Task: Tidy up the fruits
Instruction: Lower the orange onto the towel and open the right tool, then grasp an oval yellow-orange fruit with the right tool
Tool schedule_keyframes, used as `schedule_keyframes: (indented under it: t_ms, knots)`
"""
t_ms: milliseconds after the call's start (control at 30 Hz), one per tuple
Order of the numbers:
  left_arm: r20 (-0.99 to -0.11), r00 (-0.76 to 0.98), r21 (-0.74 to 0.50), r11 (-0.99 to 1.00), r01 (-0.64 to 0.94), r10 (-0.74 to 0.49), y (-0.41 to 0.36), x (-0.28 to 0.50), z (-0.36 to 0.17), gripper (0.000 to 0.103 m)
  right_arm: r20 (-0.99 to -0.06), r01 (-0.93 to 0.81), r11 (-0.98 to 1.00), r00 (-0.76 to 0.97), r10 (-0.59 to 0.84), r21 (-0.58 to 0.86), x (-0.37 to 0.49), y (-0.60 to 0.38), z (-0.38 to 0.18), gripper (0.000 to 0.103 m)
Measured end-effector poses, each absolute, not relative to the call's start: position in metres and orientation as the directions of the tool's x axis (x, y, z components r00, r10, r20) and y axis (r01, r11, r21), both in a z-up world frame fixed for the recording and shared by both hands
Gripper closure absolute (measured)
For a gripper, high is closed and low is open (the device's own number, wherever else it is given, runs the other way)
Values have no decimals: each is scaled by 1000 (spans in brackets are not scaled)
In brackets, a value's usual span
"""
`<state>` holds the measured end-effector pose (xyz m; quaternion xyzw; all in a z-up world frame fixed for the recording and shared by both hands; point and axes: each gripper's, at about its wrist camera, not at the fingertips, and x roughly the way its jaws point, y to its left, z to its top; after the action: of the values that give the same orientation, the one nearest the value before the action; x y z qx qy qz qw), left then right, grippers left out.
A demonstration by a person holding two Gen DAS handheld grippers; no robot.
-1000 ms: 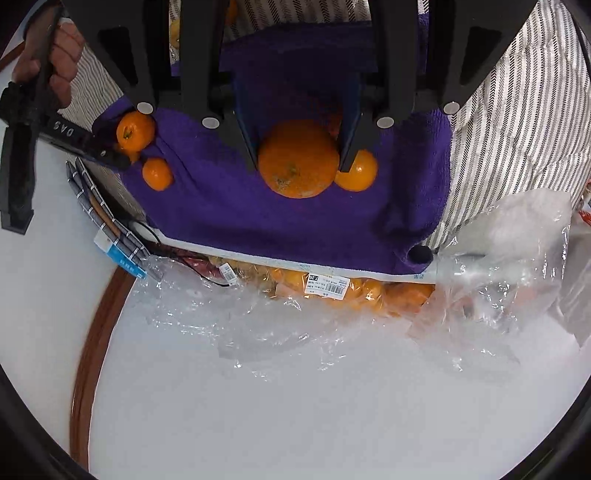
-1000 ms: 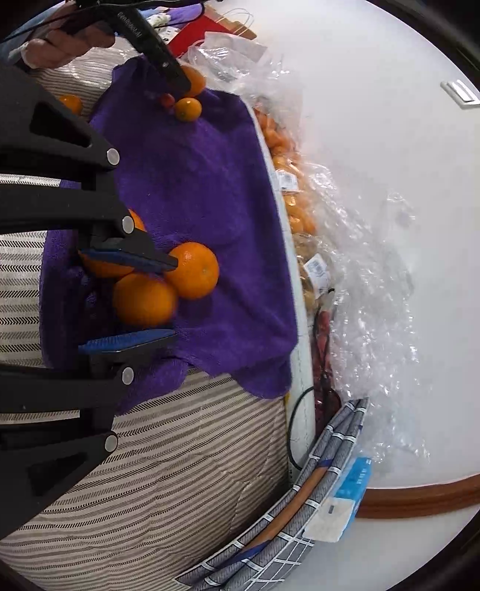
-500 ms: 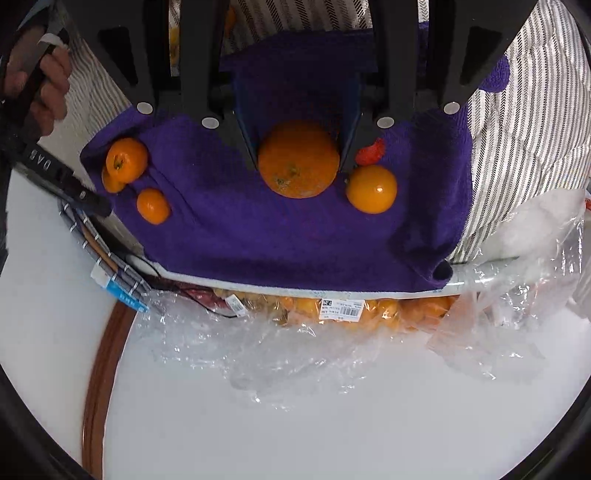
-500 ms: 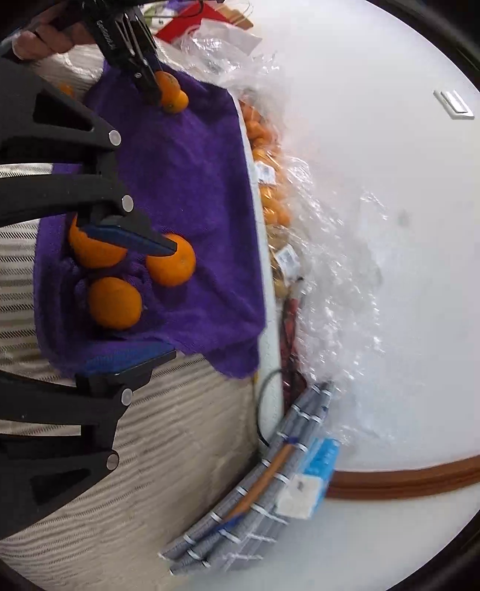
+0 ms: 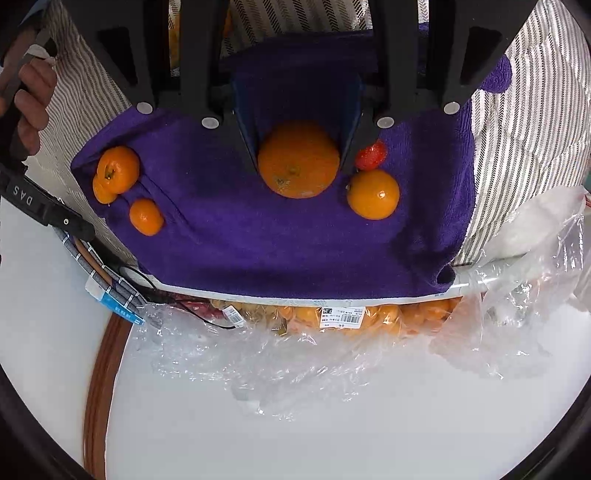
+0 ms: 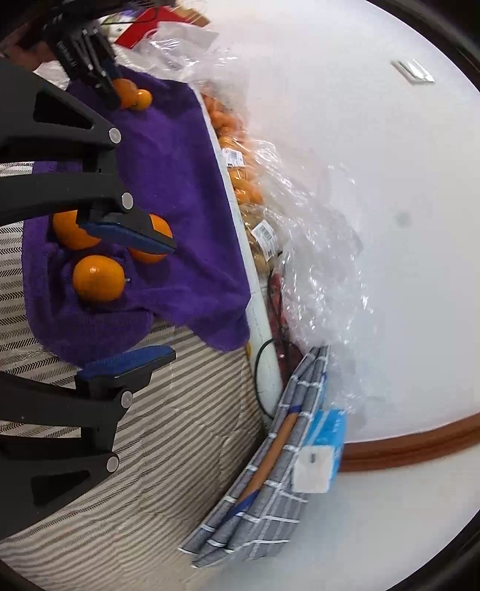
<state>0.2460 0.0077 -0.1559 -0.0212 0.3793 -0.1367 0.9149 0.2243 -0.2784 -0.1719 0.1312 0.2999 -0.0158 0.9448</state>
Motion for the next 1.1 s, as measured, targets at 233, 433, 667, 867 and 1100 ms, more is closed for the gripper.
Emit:
schedule_keyframes:
  t_ms: [233,433,667,867,1100]
  knots:
    - [-693,670,-147,962,231,-267,9,247,-157,63,-580,118,955,812,65,272,226,-286,-176,52]
    - [-665,696,-142,961,238,-271,9,241,-151,58,-558,65,969,826,81,237,220,-275,-171,55]
    - [-642,707,-188,955,231,-297,18,240,-145,57,-535,0,981,838,106,193,208,-263,-161,58]
    - [-601,738,-246,950,194,-307,33,238,-136,54,-567,-74,975,803,182,209,181,-244,-160,58]
    - [-559,779,-264,952,157,-284,46,232,-127,53,-647,-142,974,728,225,178,138,-204,-181,58]
